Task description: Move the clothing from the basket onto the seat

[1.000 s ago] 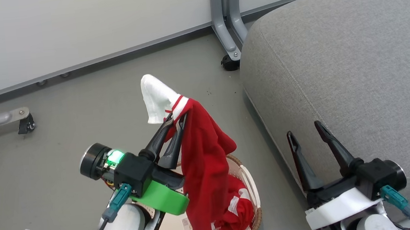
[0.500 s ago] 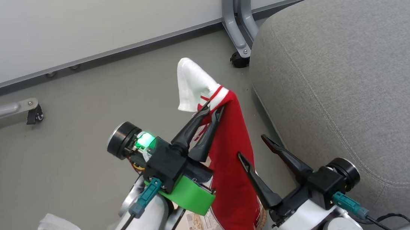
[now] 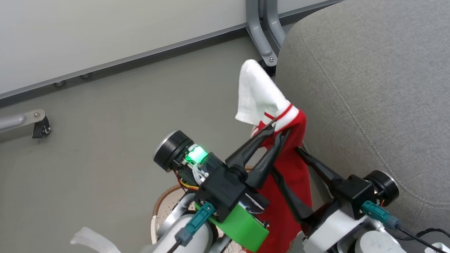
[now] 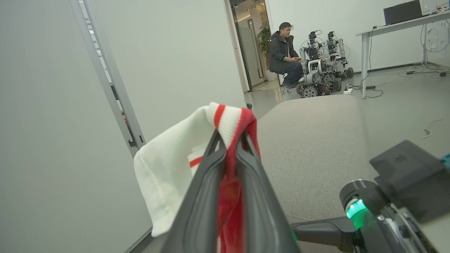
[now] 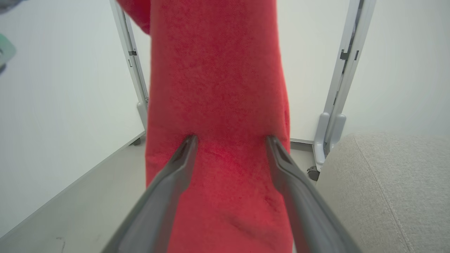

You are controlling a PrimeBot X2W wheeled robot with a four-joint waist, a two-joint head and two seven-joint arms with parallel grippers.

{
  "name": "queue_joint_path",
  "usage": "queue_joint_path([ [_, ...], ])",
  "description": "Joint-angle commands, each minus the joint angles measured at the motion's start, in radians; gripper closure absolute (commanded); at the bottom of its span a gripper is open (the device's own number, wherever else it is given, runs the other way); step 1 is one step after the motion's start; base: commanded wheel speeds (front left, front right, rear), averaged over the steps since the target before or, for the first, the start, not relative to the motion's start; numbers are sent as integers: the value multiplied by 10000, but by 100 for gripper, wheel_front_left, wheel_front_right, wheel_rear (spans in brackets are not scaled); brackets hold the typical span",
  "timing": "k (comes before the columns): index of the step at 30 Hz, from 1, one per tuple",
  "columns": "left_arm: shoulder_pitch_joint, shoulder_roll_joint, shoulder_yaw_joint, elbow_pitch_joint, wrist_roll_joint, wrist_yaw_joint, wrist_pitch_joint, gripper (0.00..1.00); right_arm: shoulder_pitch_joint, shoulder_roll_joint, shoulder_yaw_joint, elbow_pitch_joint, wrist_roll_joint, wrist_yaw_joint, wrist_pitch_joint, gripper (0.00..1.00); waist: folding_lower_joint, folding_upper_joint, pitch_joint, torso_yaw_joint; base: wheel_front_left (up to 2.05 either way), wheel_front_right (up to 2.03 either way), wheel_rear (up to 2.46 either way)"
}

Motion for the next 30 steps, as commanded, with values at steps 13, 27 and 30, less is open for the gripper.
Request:
queue_joint_path([
  [13,-219,156,-214,212,-135,382,806,100,463,138,-77,-1060,-316,-3,-29,0,1,0,-17,-35,0,0,0],
  [27,-398,465,-680,-173,-427,195,1185,100,473,37,-65,-1139,-96,-3,-29,0,1,0,101,113,0,0,0],
  [30,-482,520,-717,-404,-507,157,1224,100,397,63,-154,-833,-140,-3,-29,0,1,0,138,169,0,0,0],
])
